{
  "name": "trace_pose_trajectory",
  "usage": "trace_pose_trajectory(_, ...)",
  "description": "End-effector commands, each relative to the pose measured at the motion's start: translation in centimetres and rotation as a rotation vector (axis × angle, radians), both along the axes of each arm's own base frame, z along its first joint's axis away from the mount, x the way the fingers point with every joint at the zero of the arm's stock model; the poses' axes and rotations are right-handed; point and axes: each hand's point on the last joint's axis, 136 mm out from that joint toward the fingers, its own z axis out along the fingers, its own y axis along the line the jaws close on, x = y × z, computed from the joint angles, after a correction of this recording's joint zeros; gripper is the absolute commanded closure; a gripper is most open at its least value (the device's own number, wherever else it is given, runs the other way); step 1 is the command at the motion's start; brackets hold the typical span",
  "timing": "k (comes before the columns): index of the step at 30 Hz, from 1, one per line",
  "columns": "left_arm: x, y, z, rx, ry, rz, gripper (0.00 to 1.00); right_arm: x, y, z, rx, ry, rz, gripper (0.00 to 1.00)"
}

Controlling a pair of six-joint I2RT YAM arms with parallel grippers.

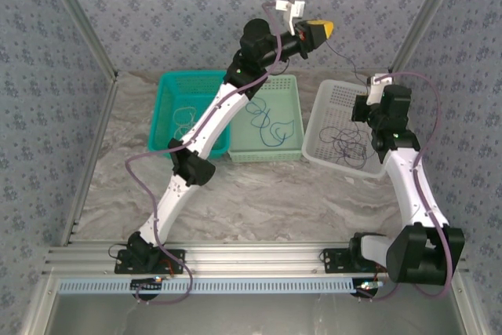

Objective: Untangle the cables

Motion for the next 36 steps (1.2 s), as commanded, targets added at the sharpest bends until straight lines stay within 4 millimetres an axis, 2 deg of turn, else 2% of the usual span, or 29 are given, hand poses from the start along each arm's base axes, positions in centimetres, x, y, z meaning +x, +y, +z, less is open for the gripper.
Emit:
trace_pose_trajectory(1, 0.3, -1.2, -2.3, 0.034, 0.022, -0.022, 1.0, 0.3, -0.4, -1.6, 0.031, 0.034, -0.027, 0.9)
trace_pose_trajectory(3, 0.8, -1.9, -4.1, 0.057, 0.055, -0.032, 1.0, 0.2, -0.6, -3.1, 0.041, 0.066, -0.041, 0.89)
trace_pose_trajectory(6, 1.3, -2.7, -6.3, 0.086, 0.091, -0.037, 1.0, 0.1, -0.8, -5.2, 0.063, 0.121, -0.062, 0.8)
trace_pose_trajectory(9, 1.9, -3.4, -8.2, 0.113, 0.119, -0.029, 1.0, -0.2, -1.1, -7.0, 0.083, 0.194, -0.094, 0.79)
trace_pose_trajectory(15, 2.1, -5.2, -12.7, 0.193, 0.173, -0.029, 1.0, -1.9, -3.4, -9.4, 0.119, 0.298, -0.229, 0.83)
trace_pose_trajectory(16, 2.2, -5.5, -13.7, 0.207, 0.188, -0.03, 0.96, -2.0, -3.5, -9.7, 0.128, 0.311, -0.233, 0.83)
trace_pose_trajectory(19, 2.2, -6.3, -16.2, 0.248, 0.227, -0.041, 0.77, -2.5, -3.7, -10.3, 0.136, 0.334, -0.247, 0.79)
trace_pose_trajectory(22, 2.1, -6.7, -18.5, 0.301, 0.265, -0.037, 0.46, -2.8, -3.9, -10.3, 0.14, 0.341, -0.263, 0.73)
trace_pose_trajectory(23, 2.2, -6.6, -19.1, 0.322, 0.272, -0.031, 0.33, -2.9, -3.9, -10.2, 0.143, 0.341, -0.266, 0.68)
trace_pose_trajectory(25, 2.3, -6.4, -19.9, 0.363, 0.28, -0.016, 0.21, -2.9, -3.9, -9.9, 0.148, 0.342, -0.268, 0.65)
trace_pose_trajectory(27, 2.0, -6.0, -20.0, 0.4, 0.276, -0.009, 0.13, -3.0, -3.6, -9.6, 0.154, 0.34, -0.257, 0.63)
trace_pose_trajectory(29, 1.7, -5.5, -19.4, 0.423, 0.27, -0.004, 0.07, -3.1, -3.6, -9.3, 0.155, 0.341, -0.259, 0.56)
trace_pose_trajectory(31, 1.1, -5.0, -18.0, 0.434, 0.245, -0.003, 0.01, -3.2, -3.7, -8.9, 0.153, 0.339, -0.26, 0.45)
trace_pose_trajectory(32, 0.8, -4.7, -17.0, 0.437, 0.227, 0.004, 0.01, -3.3, -3.5, -8.6, 0.154, 0.331, -0.254, 0.36)
trace_pose_trajectory(34, 0.4, -3.7, -15.1, 0.452, 0.186, 0.031, 0.01, -3.3, -2.6, -7.6, 0.163, 0.292, -0.194, 0.19)
trace_pose_trajectory(36, 0.1, -2.3, -13.2, 0.484, 0.14, 0.086, 0.01, -3.3, -1.3, -6.6, 0.149, 0.22, -0.109, 0.09)
